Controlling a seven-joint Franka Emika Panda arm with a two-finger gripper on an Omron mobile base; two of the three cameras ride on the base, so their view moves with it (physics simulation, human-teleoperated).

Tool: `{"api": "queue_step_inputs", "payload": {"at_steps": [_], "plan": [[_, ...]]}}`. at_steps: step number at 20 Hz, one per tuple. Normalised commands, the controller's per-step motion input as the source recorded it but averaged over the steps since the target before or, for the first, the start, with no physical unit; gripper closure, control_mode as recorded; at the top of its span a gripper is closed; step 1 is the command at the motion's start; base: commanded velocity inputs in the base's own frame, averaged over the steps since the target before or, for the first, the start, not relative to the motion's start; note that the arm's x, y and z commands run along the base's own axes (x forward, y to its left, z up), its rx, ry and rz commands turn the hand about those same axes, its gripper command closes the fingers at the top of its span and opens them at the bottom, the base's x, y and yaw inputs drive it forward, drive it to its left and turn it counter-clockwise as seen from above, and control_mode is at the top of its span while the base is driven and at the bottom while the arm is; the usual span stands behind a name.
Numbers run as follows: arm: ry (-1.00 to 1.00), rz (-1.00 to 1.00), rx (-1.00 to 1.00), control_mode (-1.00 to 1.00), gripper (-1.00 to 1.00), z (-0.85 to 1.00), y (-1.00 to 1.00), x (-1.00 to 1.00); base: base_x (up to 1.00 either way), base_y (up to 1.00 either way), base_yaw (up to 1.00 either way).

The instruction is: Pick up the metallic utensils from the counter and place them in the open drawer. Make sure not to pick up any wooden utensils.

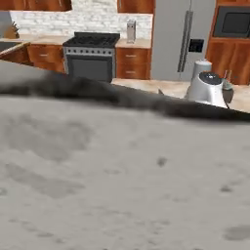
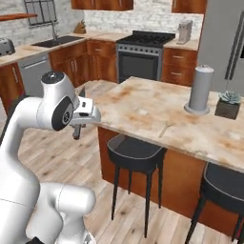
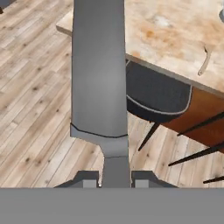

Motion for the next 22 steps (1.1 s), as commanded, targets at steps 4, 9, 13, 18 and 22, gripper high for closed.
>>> {"api": "queue_step_inputs", "payload": {"at_steps": [4, 9, 13, 18, 22], "plan": [[0.00, 0.00, 0.00, 1.00, 1.00, 0.00, 0.00, 0.00, 0.39, 1.00, 0.34], [0.00, 0.00, 0.00, 1.00, 1.00, 0.00, 0.00, 0.00, 0.70, 1.00, 0.23], [0.00, 0.00, 0.00, 1.00, 1.00, 0.00, 0.00, 0.00, 0.98, 1.00, 0.15], [0.00, 0.00, 0.00, 1.00, 1.00, 0.00, 0.00, 0.00, 1.00, 1.00, -0.12], [0.00, 0.00, 0.00, 1.00, 1.00, 0.00, 0.00, 0.00, 0.89, 1.00, -0.33]]}}
